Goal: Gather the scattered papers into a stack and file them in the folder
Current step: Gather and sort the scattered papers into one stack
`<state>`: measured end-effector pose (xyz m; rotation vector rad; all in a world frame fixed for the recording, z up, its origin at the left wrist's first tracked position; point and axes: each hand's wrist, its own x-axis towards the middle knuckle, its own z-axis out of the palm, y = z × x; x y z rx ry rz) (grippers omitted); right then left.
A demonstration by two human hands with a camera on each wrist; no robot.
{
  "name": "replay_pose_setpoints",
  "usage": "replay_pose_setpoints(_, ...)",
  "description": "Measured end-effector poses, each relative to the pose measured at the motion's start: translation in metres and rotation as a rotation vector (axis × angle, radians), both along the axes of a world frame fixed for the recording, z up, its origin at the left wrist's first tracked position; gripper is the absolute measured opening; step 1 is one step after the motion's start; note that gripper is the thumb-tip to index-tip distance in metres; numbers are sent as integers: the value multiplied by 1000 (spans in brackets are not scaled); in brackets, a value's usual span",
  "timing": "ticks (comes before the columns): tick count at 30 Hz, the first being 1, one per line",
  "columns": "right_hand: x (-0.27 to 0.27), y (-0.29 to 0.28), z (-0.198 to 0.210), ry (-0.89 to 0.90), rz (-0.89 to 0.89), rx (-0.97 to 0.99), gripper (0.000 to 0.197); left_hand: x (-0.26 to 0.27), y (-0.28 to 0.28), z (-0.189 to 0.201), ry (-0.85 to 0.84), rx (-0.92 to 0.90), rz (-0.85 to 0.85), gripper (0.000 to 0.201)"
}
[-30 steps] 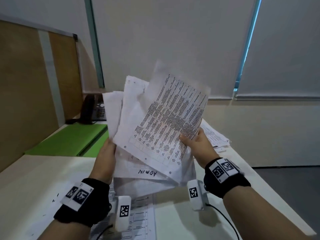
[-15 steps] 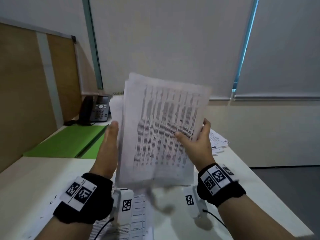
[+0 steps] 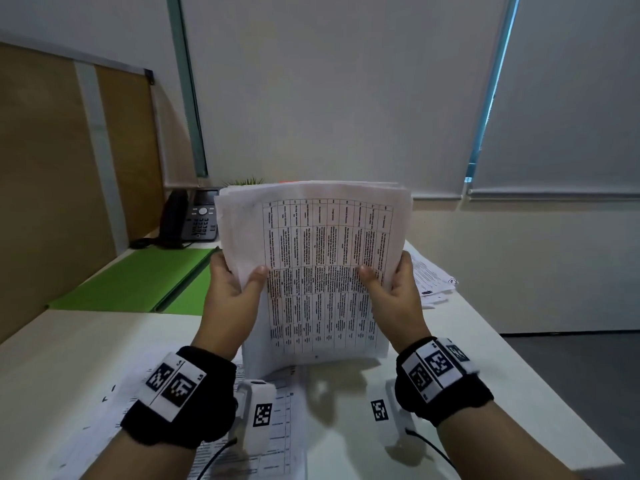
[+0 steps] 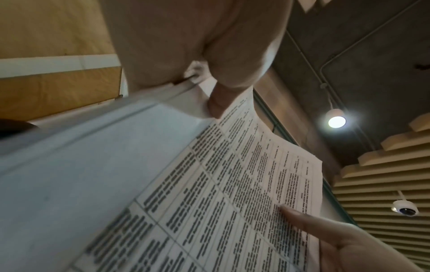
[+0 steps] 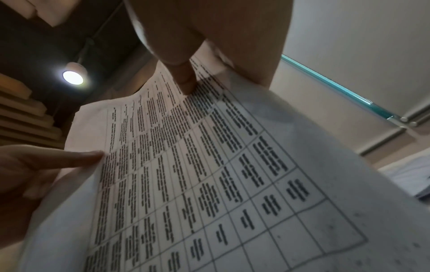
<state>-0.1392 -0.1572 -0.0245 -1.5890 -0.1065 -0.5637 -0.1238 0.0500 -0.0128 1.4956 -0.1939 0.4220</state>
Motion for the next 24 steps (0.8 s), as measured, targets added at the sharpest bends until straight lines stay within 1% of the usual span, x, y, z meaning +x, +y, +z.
replay_pose_setpoints(1, 0, -1, 0, 21, 11, -17, 38, 2, 2, -2, 34, 2, -17, 42)
replay_pose_setpoints(4, 1, -4, -4, 141, 50, -91, 54, 6, 10, -17, 238, 77, -123, 49)
replay_pose_setpoints(6, 2, -5, -5, 195, 74, -112, 54, 6, 15, -24, 322, 157, -173, 51)
replay_pose_setpoints(8, 4, -5, -6, 220, 77, -118, 54, 5, 16, -27, 327, 190, -170, 52)
replay_pose_setpoints(11, 6, -4, -8, 223, 59, -100, 54, 7, 17, -27, 341, 183, -158, 48)
replay_pose_setpoints(13, 8, -1, -8, 213, 48, -99, 53, 7, 19, -28, 362, 168, -161, 54)
replay_pose_setpoints(15, 9, 4, -8, 201, 43, -95, 52, 6, 23, -30, 382, 145, -186, 65)
replay_pose_setpoints(16, 11, 6, -7, 196, 42, -87, 51, 6, 26, -30, 385, 134, -194, 68)
replay_pose_setpoints(17, 13, 9, -6, 193, 41, -79, 51, 5, 29, -30, 379, 121, -192, 63)
replay_pose_setpoints(19, 17, 16, -3, 200, 50, -69, 50, 3, 35, -27, 361, 102, -161, 43)
replay_pose_setpoints(20, 20, 20, -2, 200, 62, -66, 49, 3, 38, -26, 348, 98, -143, 36)
replay_pose_setpoints(24, 29, 41, 3, 190, 88, -38, 44, 5, 52, -20, 281, 135, -114, 22)
